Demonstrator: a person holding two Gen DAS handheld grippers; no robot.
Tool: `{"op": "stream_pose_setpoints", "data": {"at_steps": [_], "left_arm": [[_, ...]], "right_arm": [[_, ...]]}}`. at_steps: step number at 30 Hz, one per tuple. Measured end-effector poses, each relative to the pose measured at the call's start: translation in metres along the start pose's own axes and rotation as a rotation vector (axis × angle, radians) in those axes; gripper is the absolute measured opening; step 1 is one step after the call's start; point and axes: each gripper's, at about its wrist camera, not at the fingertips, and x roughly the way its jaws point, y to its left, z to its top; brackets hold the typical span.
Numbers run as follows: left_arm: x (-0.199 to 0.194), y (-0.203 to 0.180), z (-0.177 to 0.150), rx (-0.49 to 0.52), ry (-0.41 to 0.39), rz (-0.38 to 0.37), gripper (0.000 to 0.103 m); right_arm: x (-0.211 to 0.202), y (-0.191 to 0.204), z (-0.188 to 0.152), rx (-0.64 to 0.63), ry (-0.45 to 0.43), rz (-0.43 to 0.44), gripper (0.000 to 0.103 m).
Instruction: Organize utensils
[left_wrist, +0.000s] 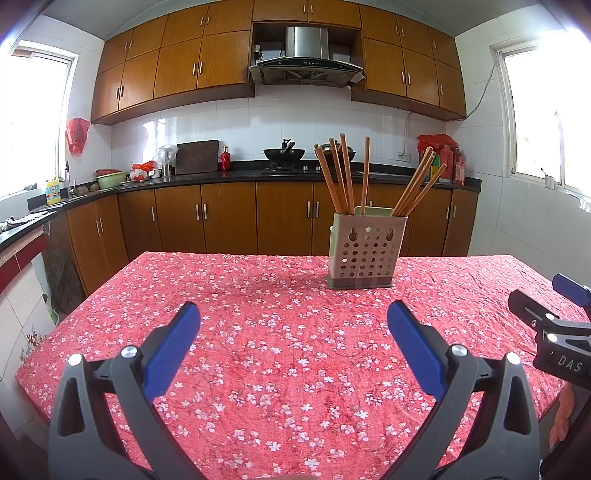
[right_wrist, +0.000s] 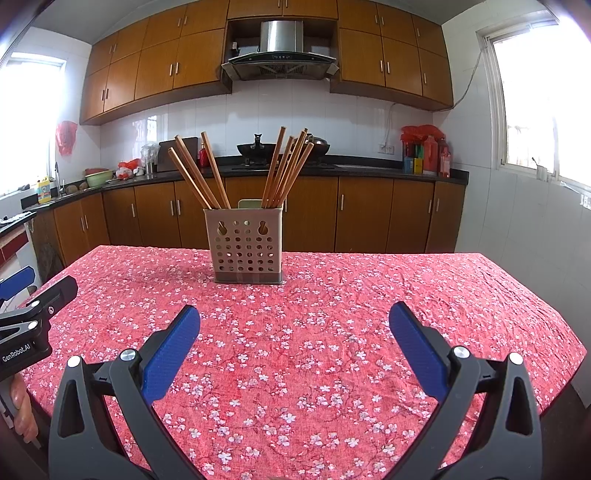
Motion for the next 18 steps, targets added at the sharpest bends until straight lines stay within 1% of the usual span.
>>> {"op": "stream_pose_setpoints", "data": {"at_steps": [18], "left_arm": [[0.0001,-0.0015,-0.0002,0.000,0.001,0.000,0.099]], "right_arm": [[0.0012,-0.0003,-0.0006,0.003,0.004,0.000,0.101]]}}
